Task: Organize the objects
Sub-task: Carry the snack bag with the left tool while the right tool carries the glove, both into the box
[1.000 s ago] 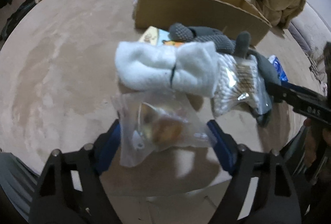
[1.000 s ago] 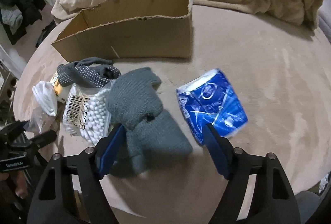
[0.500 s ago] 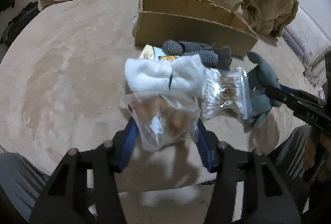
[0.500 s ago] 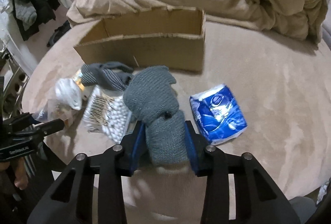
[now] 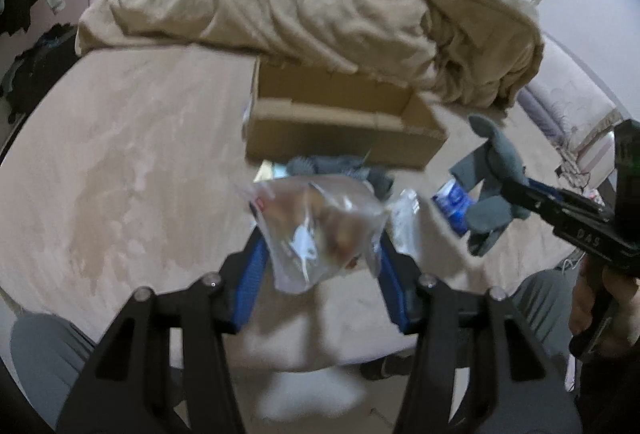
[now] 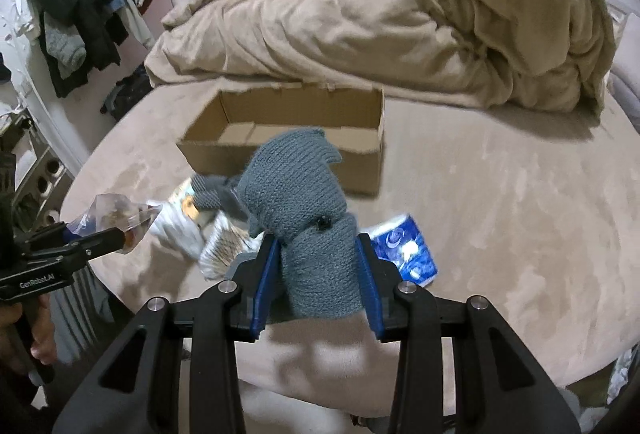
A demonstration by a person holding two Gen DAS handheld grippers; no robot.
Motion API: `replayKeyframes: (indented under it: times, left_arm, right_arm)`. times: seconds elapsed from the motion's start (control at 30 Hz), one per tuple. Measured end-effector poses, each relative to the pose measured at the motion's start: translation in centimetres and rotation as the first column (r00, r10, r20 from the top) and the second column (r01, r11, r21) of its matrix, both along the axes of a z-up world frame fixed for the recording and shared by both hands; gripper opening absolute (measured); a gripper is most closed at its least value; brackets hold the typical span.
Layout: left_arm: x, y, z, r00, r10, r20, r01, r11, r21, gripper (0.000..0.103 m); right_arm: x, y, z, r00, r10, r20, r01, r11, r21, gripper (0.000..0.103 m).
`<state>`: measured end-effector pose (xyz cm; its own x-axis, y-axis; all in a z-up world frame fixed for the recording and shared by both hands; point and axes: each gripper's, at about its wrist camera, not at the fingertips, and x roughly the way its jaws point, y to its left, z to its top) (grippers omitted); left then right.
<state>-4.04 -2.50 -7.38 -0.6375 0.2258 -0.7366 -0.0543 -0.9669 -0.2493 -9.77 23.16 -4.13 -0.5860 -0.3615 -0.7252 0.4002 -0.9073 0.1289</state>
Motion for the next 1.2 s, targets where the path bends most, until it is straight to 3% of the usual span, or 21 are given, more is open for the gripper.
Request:
replayKeyframes:
  times: [0.13, 0.3, 0.57, 0.7, 0.87, 1.2]
  left_arm:
    - [-0.4, 0.4, 3.3, 0.999, -0.021, -0.029, 0.022, 0.999, 0.031, 0.053]
    - [-1.3, 1.2, 7.1, 0.993, -0.026, -0.113, 0.024, 1.000, -0.019, 0.054]
    - [-5.3, 2.2, 8.7, 0.986, -0.021, -0.164, 0.021, 1.000, -0.003, 0.054]
    - [-7.9, 3.3, 8.1, 0.986, -0.028, -0.162, 0.028, 1.000, -0.006, 0.054]
    - [-12.1, 4.0, 6.7, 0.987, -0.020, -0.160, 0.017, 1.000, -0.021, 0.054]
    - [-18.3, 5.7, 0.4, 0.995, -0.074, -0.060, 0.075, 0.997, 0.015, 0.054]
  right_arm:
    - [0.4, 0.2, 2.6, 1.000, 0.026, -0.007, -0.026, 0.999, -0.037, 0.040]
    - [0.9, 0.7, 5.3, 0.998, 0.034, -0.052, -0.035, 0.999, -0.020, 0.040]
    - [-2.2, 0.2, 6.9, 0.992, 0.043, -0.115, -0.044, 0.999, -0.012, 0.040]
    - [-3.8, -0.3, 6.7, 0.988, 0.050, -0.143, -0.048, 0.999, 0.019, 0.041]
    - [-9.0, -2.0, 5.1, 0.986, 0.077, -0.146, -0.069, 0.996, 0.057, 0.041]
    - [-15.5, -3.7, -0.6, 0.996, 0.054, -0.064, -0.050, 0.997, 0.064, 0.041]
